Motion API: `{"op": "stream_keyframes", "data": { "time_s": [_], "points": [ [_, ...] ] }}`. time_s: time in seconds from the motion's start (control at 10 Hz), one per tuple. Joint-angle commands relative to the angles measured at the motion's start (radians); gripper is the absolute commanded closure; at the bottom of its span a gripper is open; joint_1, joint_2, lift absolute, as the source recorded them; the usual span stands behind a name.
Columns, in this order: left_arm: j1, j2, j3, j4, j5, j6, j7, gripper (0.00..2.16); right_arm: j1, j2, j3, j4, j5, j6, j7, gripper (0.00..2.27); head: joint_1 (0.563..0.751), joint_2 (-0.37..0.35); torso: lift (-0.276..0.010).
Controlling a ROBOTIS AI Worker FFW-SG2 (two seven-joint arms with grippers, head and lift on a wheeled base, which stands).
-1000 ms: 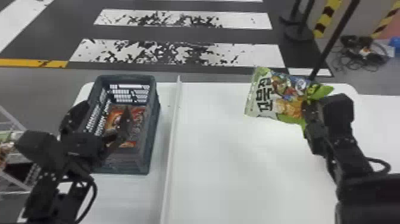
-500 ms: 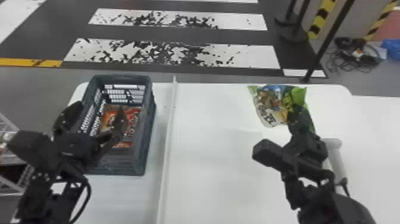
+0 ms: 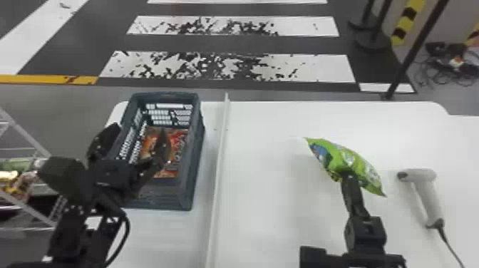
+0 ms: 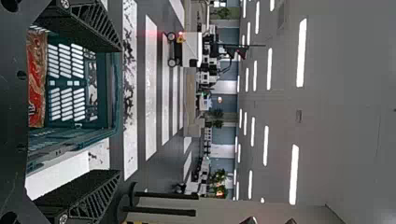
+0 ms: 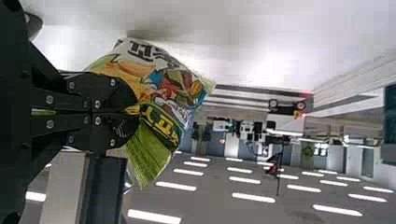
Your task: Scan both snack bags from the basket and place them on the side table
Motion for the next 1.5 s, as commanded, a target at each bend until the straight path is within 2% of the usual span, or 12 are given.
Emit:
{"op": "stream_keyframes", "data": {
  "time_s": [0.0, 0.1, 0.2, 0.4, 0.6, 0.7, 0.8, 0.9, 1.1, 1.4],
  "points": [
    [0.0, 0.0, 0.0, 0.002, 0.0, 0.0, 0.0, 0.07, 0.035, -0.031, 0.008, -0.051, -0.085, -0.072, 0.001, 0.6, 0.695, 0.08, -0.075],
    [-0.001, 0.0, 0.002, 0.003, 0.0, 0.0, 0.0, 0.07, 0.051, -0.045, 0.005, -0.106, -0.175, -0.078, 0.031, 0.0, 0.695, 0.099, -0.075],
    [-0.003, 0.0, 0.0, 0.006, 0.0, 0.0, 0.0, 0.07, 0.066, -0.054, -0.004, -0.164, -0.26, -0.081, 0.044, 0.0, 0.695, 0.109, -0.075],
    [-0.003, 0.0, 0.0, 0.009, 0.002, 0.0, 0.0, 0.07, 0.086, -0.065, -0.042, -0.261, -0.393, -0.096, 0.136, 0.05, 0.695, 0.125, -0.075],
    [-0.005, 0.0, 0.002, 0.015, 0.002, -0.003, 0.0, 0.07, 0.092, -0.059, -0.137, -0.35, -0.688, -0.121, 0.225, 0.16, 0.695, 0.133, -0.075],
    [-0.008, 0.0, 0.0, 0.015, 0.002, -0.003, 0.0, 0.07, 0.083, -0.04, -0.219, -0.367, -0.859, -0.17, 0.301, 0.4, 0.695, 0.136, -0.075],
    [-0.008, -0.002, 0.0, 0.02, 0.002, -0.003, -0.002, 0.07, 0.058, -0.011, -0.275, -0.367, -0.959, -0.185, 0.359, 0.92, 0.695, 0.139, -0.075],
    [-0.008, 0.0, 0.0, 0.023, 0.002, -0.003, 0.0, 0.07, 0.034, 0.018, -0.3, -0.36, -1.002, -0.182, 0.368, 1.82, 0.695, 0.141, -0.075],
    [-0.008, 0.002, 0.0, 0.025, 0.002, -0.003, -0.002, 0.07, -0.003, 0.076, -0.34, -0.333, -1.034, -0.17, 0.365, 2.26, 0.695, 0.131, -0.075],
    [-0.008, 0.0, 0.0, 0.028, 0.002, -0.003, -0.003, 0.07, -0.052, 0.155, -0.403, -0.215, -1.062, -0.173, 0.428, 2.26, 0.695, 0.109, -0.075]
  ]
}}
